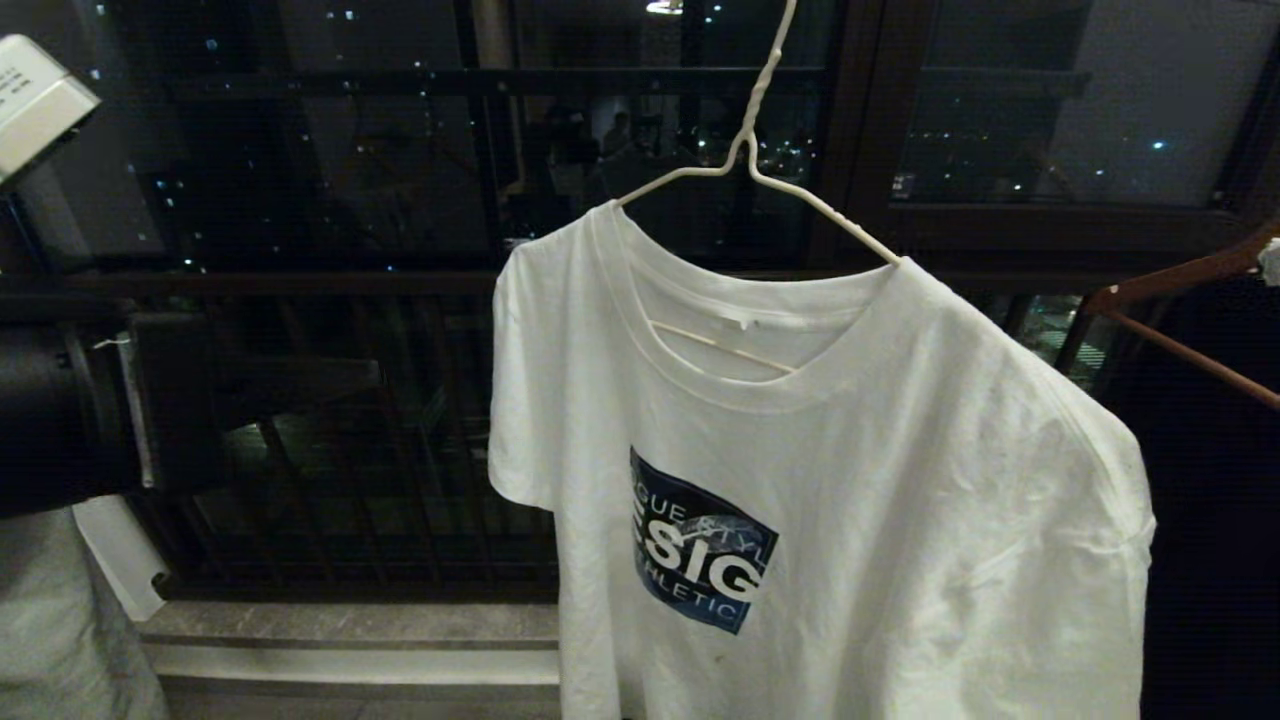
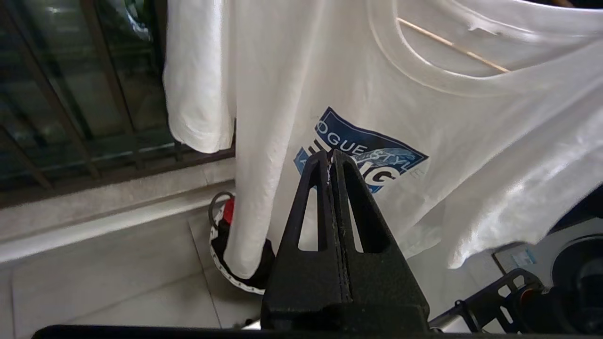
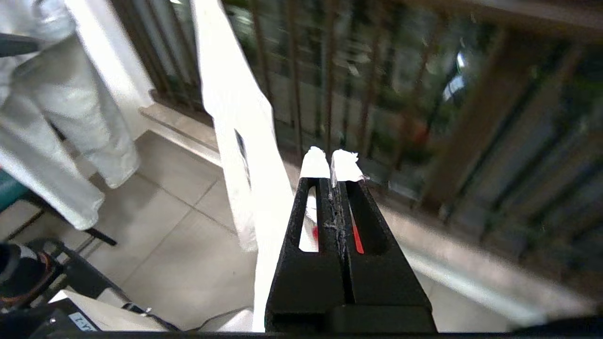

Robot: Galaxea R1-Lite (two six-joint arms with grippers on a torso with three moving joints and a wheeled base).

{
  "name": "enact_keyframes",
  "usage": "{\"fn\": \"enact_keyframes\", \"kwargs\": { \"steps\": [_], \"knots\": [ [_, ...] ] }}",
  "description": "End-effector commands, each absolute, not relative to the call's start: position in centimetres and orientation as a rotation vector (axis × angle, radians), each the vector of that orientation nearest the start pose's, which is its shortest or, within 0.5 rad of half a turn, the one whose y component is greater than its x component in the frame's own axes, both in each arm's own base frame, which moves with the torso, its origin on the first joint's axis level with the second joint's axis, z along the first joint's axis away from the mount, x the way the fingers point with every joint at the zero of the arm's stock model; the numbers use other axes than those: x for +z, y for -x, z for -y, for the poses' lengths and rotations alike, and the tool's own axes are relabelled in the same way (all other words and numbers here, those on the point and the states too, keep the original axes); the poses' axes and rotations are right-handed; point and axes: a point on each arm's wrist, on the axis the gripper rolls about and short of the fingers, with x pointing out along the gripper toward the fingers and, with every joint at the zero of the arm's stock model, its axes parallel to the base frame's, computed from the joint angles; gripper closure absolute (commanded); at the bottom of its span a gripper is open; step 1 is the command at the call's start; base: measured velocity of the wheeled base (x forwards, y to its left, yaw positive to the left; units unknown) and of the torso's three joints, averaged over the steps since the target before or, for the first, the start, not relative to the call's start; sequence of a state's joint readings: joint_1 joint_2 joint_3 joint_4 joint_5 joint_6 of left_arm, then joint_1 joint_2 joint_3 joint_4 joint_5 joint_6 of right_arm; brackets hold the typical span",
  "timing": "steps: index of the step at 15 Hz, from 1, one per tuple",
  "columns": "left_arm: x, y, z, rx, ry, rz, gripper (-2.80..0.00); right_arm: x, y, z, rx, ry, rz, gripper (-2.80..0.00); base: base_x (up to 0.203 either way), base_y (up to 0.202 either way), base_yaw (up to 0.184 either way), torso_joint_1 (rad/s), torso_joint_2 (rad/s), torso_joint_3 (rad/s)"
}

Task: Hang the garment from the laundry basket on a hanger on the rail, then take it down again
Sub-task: Take the clothes off the clothes rack

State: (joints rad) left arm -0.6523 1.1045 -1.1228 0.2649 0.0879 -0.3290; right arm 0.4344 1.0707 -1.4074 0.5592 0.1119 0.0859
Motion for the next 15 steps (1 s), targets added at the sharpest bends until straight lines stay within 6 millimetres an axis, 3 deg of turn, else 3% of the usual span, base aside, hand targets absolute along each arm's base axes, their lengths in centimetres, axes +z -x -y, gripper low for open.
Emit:
{"fn": "enact_keyframes", "kwargs": {
  "steps": [1, 4, 8, 15],
  "knots": [
    [32.8, -10.4, 7.7, -0.522, 0.242, -0.29, 0.0, 37.0, -8.2, -3.9, 0.51, -0.08, -0.251, 0.0, 0.0, 0.0, 0.0, 0.0, 0.0, 0.0],
    [33.5, -10.6, 7.9, -0.529, 0.218, -0.266, 0.0, 36.9, -8.0, -3.8, 0.507, -0.093, -0.256, 0.0, 0.0, 0.0, 0.0, 0.0, 0.0, 0.0],
    [33.0, -11.3, 8.4, -0.522, 0.176, -0.325, 0.0, 36.9, -7.1, -3.4, 0.51, -0.122, -0.265, 0.0, 0.0, 0.0, 0.0, 0.0, 0.0, 0.0],
    [33.0, -11.5, 8.9, -0.531, 0.155, -0.38, 0.0, 36.0, -7.6, -3.6, 0.496, -0.169, -0.317, 0.0, 0.0, 0.0, 0.0, 0.0, 0.0, 0.0]
  ]
}}
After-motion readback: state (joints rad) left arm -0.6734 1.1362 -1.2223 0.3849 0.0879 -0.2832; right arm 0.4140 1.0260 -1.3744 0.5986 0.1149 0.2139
